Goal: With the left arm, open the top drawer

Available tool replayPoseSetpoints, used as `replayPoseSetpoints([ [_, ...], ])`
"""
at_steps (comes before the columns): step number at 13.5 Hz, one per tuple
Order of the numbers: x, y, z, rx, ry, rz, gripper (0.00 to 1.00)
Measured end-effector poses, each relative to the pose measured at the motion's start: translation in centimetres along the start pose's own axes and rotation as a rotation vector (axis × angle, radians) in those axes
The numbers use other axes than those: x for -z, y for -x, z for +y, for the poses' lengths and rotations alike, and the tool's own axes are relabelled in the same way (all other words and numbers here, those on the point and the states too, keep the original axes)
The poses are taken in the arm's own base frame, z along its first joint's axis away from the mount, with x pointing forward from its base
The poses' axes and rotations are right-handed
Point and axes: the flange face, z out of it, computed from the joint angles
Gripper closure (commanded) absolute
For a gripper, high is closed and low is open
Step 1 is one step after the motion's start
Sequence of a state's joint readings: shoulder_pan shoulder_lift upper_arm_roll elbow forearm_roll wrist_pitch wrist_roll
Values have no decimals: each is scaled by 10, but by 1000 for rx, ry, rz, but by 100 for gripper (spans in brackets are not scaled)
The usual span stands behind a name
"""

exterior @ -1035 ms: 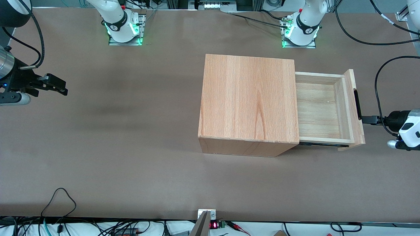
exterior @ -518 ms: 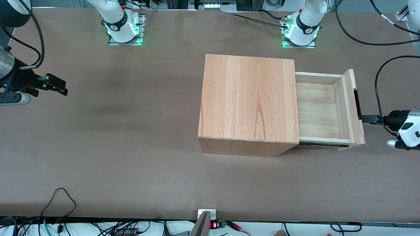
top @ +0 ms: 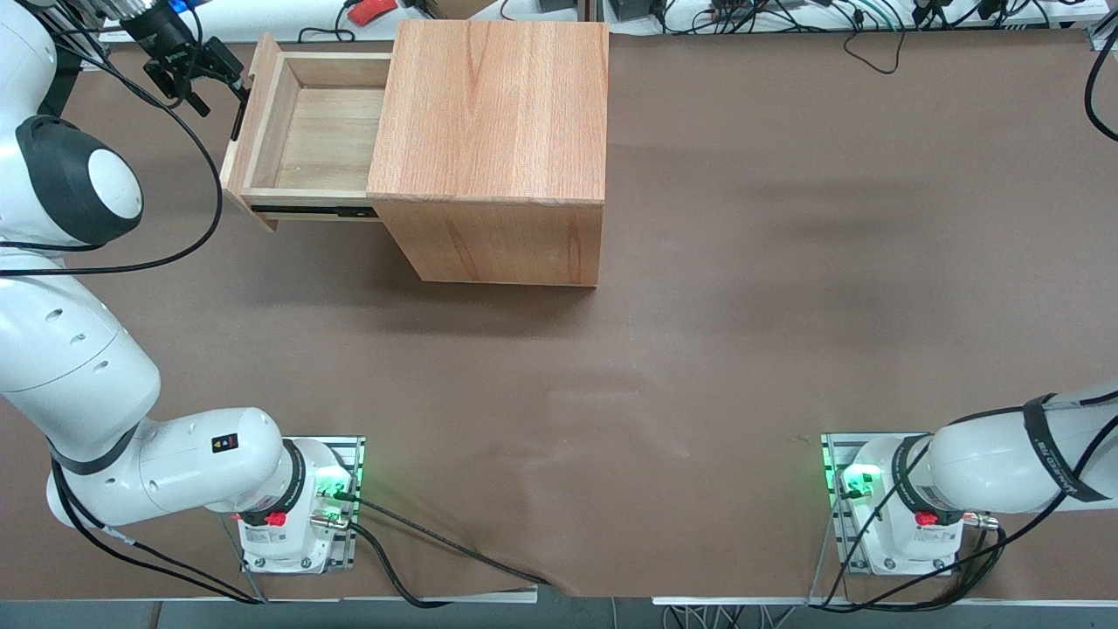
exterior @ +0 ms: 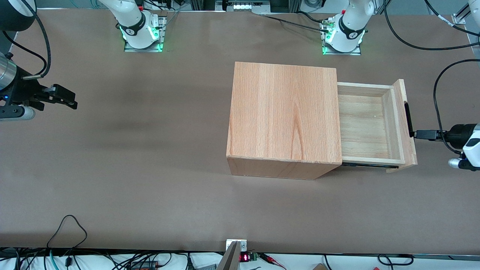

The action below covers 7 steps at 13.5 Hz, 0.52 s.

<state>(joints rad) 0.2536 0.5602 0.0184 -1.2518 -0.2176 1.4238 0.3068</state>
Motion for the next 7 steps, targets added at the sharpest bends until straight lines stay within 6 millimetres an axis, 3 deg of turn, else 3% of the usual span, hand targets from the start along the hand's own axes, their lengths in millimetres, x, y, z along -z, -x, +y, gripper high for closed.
replayPoseSetpoints([
  [2,18,7,7,-9,-1,-3,0],
  [7,40,21,16,-18,0,-21,0],
])
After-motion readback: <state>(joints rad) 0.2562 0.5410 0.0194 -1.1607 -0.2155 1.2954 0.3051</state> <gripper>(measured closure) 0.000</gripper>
